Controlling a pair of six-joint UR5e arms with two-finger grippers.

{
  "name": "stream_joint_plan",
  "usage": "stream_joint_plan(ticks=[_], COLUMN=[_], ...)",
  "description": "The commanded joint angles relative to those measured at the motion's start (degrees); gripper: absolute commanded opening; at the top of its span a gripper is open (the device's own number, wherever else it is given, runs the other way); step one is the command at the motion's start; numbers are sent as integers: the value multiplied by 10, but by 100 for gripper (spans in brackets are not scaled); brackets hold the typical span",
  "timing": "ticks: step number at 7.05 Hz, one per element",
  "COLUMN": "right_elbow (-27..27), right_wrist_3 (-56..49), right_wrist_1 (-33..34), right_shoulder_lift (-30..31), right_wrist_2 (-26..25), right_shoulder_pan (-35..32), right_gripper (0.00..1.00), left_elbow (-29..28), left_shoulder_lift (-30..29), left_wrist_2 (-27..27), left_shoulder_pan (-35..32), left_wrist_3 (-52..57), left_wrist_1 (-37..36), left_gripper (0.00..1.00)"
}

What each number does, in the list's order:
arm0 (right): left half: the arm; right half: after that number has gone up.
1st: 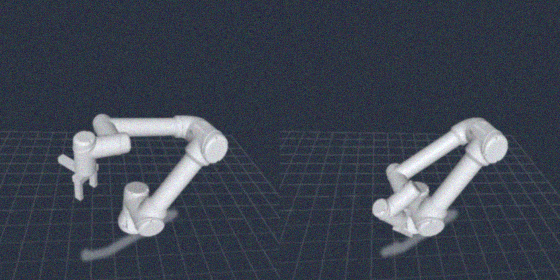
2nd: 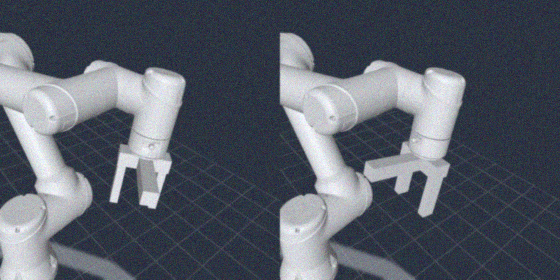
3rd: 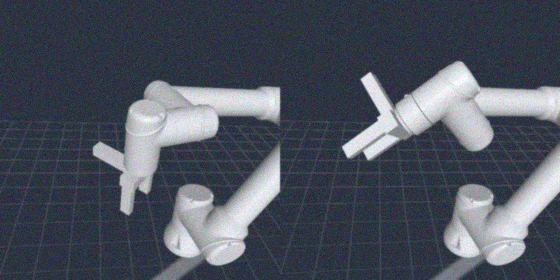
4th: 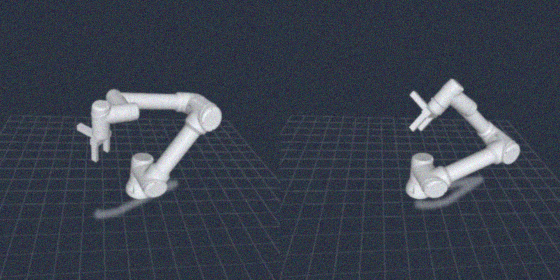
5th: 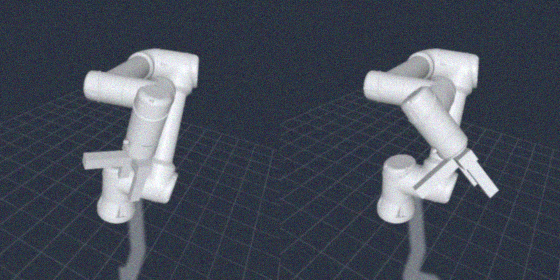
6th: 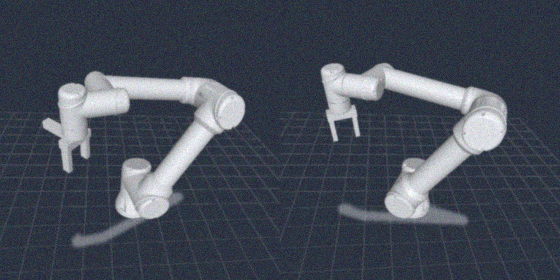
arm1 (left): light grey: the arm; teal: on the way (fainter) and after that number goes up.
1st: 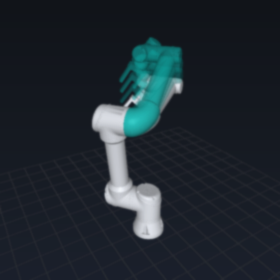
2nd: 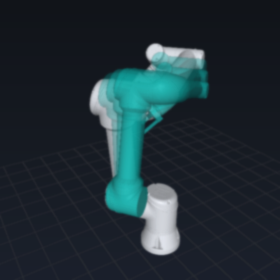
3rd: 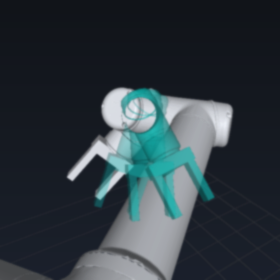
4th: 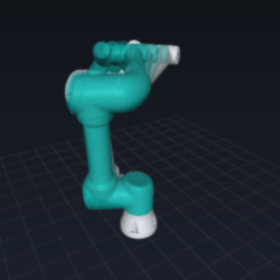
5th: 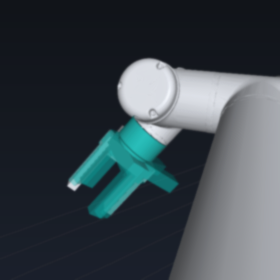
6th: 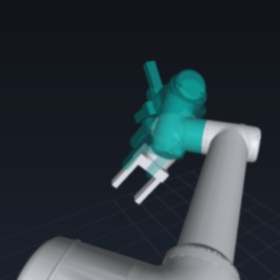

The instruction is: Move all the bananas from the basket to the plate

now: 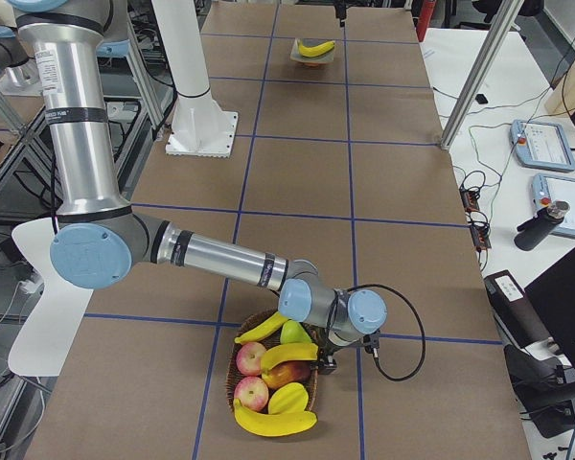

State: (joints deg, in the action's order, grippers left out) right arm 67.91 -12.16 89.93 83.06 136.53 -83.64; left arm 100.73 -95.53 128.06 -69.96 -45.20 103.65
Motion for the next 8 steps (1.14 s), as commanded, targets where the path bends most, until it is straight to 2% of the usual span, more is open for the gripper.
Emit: stream_joint_plan(ticks=[1,2,3,4,5,6,8], right_elbow=[-6,-6,-8,-8,-6,-2,26], right_wrist_3=[-6,-6,-5,-6,-4,-5,-2], right_wrist_1=[-10,-10,-10,-10,-11,-12,-10], right_shoulder_lift=[2,2,2,1,0,-1,1], right_wrist_2=[-5,-6,-8,-10,-10,-10,-11], right_shoulder_pan=[3,3,3,3,3,3,-4], right_gripper=[98,89,69,40,4,0,0], left_elbow=[1,2,3,5,4,4,2], left_shoulder_lift=[0,1,2,3,3,3,3], left_wrist_2=[0,1,1,2,2,3,4], left_shoulder_pan=[0,0,1,1,1,2,4], left_wrist_3=[-1,-1,-1,-1,-1,-1,-1], left_wrist_1=[1,2,2,2,2,2,2], left_gripper=[100,100,100,100,100,100,100])
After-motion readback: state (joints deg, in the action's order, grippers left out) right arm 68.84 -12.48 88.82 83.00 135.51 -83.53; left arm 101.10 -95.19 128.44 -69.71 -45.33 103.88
